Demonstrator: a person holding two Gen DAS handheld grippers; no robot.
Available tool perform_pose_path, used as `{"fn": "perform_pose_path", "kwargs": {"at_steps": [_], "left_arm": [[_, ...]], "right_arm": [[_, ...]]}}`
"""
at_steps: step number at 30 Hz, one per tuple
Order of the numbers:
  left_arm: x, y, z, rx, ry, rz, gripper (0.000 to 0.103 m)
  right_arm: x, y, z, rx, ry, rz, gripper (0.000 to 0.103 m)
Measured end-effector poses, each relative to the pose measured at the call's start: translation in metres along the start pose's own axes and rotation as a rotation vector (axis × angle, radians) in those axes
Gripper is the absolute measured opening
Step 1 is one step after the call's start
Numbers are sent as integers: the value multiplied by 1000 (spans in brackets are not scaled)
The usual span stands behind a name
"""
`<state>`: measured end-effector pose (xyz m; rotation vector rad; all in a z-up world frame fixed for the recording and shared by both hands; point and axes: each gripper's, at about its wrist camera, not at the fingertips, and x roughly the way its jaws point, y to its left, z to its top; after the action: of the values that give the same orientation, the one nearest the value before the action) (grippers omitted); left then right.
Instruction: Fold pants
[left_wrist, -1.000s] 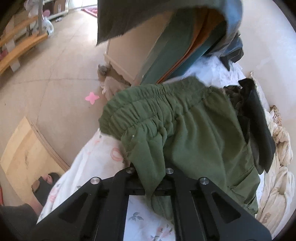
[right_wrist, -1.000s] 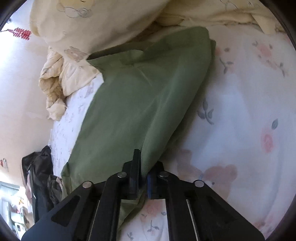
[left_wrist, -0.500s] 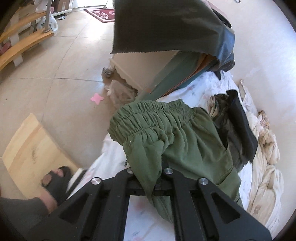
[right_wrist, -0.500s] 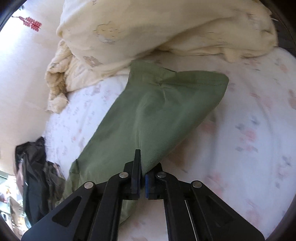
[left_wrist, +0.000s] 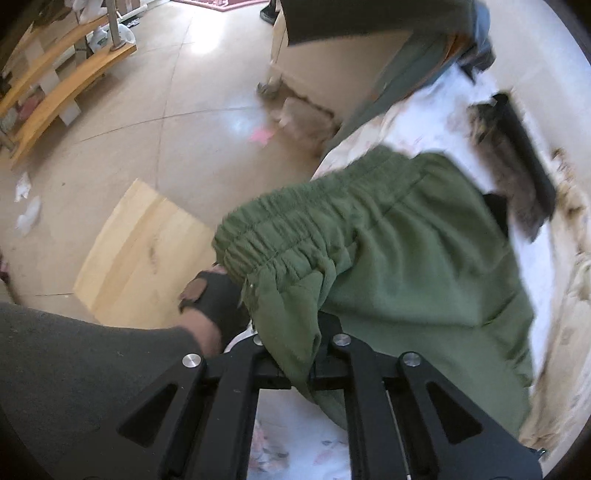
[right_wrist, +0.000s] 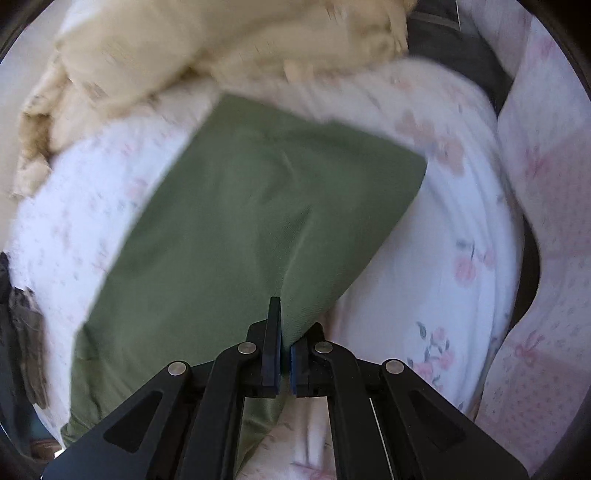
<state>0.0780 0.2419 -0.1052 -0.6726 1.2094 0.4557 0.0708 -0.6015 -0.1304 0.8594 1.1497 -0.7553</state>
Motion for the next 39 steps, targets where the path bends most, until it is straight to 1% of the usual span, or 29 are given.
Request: {"fn": "perform_pose_path", "kwargs": {"at_steps": [1, 2, 3, 4, 5, 6, 9, 10, 12, 13, 14, 15, 16, 17, 18, 19, 20, 21, 22, 23, 24, 25, 28, 30, 32, 33, 34, 37, 39], "left_arm": [[4, -5, 1, 17, 11, 27, 5], [6, -7, 0, 26, 20, 34, 7], [5, -9, 0, 32, 23, 48, 20], [3, -9, -1, 36, 16, 65, 41], [-1, -8, -2, 31, -6, 72, 51], [-10, -7, -1, 22, -43, 81, 61], [-37, -6, 9, 16, -133, 82, 63], [-43, -7, 14, 26, -153, 81, 64], [-56, -16, 30, 85, -185, 77, 67], [-60, -21, 39, 116, -185, 72, 69], [-60, -25, 48, 140, -177, 70, 70], [-58, -31, 60, 179, -151, 69, 73], [-54, -37, 71, 213, -124, 66, 73], [-50, -43, 79, 241, -101, 68, 74], [-45, -48, 89, 274, -75, 73, 74], [-42, -49, 95, 284, -72, 87, 74], [-38, -51, 102, 287, -77, 111, 74], [-34, -52, 109, 296, -78, 131, 74], [-27, -52, 114, 302, -71, 145, 74], [-20, -51, 116, 307, -59, 147, 74], [-13, -51, 118, 304, -48, 148, 74], [-7, -50, 120, 292, -32, 145, 74], [4, -44, 123, 248, 8, 87, 74], [4, -48, 126, 247, 14, 87, 74], [-3, -47, 132, 233, -16, 79, 74], [-9, -44, 137, 216, -34, 73, 74], [-15, -39, 144, 185, -52, 61, 74], [-25, -25, 158, 104, -73, 20, 74], [-28, -14, 165, 57, -70, -15, 74]], "right_arm": [[4, -1, 0, -9, 9, -19, 12], [5, -1, 0, -10, 11, -53, 25], [5, 0, -2, -11, 10, -72, 32], [3, 2, -3, -24, 6, -87, 51], [1, 5, -5, -40, -3, -97, 61], [-6, 8, -7, -57, -27, -114, 61], [-35, 20, -13, -122, -138, -145, 62], [-45, 25, -17, -144, -167, -133, 62], [-59, 36, -24, -181, -207, -99, 62], [-71, 43, -32, -202, -240, -57, 62], [-79, 50, -38, -220, -256, -7, 62], [-84, 59, -44, -236, -257, 58, 63], [-86, 70, -50, -257, -232, 140, 64], [-86, 83, -57, -286, -188, 214, 65], [-83, 101, -64, -326, -134, 275, 65], [-80, 110, -70, -360, -98, 314, 65], [-79, 130, -86, -425, -54, 371, 65], [-79, 152, -104, -504, -19, 413, 65], [-79, 167, -117, -556, 4, 441, 65], [-79, 195, -141, -650, 54, 502, 65], [-81, 215, -160, -711, 89, 547, 65], [-82, 236, -179, -775, 120, 589, 65], [-93, 299, -243, -978, 161, 652, 65], [-101, 350, -298, -1172, 164, 664, 65], [-105, 391, -349, -1347, 150, 657, 65], [-105, 403, -369, -1399, 145, 658, 65], [-103, 427, -399, -1482, 148, 659, 65], [-91, 469, -471, -1668, 155, 664, 65], [-82, 480, -507, -1776, 121, 643, 68]]}}
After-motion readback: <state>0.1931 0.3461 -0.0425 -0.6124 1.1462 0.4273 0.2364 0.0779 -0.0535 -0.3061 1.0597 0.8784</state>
